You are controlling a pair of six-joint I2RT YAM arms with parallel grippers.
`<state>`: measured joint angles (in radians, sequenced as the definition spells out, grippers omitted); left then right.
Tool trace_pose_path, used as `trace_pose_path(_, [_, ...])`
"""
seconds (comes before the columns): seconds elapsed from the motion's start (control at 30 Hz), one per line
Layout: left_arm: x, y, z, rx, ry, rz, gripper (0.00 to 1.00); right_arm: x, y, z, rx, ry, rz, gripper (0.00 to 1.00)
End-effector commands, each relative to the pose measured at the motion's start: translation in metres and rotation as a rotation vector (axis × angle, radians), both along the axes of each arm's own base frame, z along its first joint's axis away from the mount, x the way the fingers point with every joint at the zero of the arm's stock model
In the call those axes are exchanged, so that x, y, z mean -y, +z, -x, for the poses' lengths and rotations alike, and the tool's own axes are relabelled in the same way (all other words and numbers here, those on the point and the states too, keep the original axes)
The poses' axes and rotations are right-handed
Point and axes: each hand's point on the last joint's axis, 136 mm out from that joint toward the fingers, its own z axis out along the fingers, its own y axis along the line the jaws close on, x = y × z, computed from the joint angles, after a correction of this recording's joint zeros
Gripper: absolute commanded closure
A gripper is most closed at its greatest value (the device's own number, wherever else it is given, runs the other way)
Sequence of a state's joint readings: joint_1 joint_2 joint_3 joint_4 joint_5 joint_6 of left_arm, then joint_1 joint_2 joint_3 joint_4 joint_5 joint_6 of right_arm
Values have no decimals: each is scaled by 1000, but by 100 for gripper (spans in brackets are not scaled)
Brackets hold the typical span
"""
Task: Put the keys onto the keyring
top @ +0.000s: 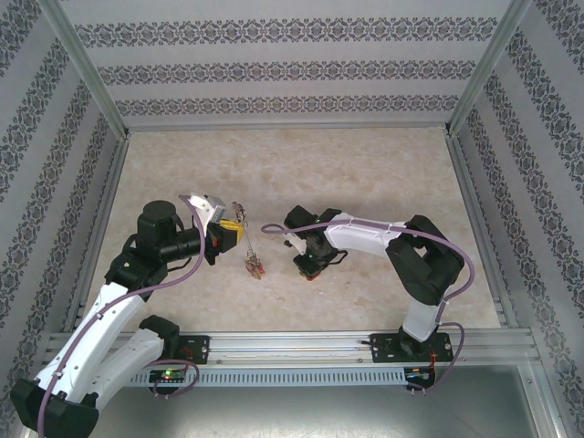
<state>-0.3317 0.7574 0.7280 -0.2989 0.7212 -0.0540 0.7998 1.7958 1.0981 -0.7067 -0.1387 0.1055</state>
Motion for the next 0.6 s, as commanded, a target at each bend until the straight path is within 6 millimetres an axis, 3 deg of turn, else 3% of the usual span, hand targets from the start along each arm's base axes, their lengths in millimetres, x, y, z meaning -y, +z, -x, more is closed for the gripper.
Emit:
trace_pose_path(0.0, [-1, 17, -4, 85, 6, 16, 100, 2, 7, 4, 3, -4, 6, 89])
trace_pose_path(0.17, [-1, 17, -4, 83, 4, 19, 100, 0, 17, 5, 15, -11, -31, 82])
trace_pose_path(0.57, [-1, 19, -3, 88, 2, 25, 100, 4, 8, 10, -41, -64, -57, 67])
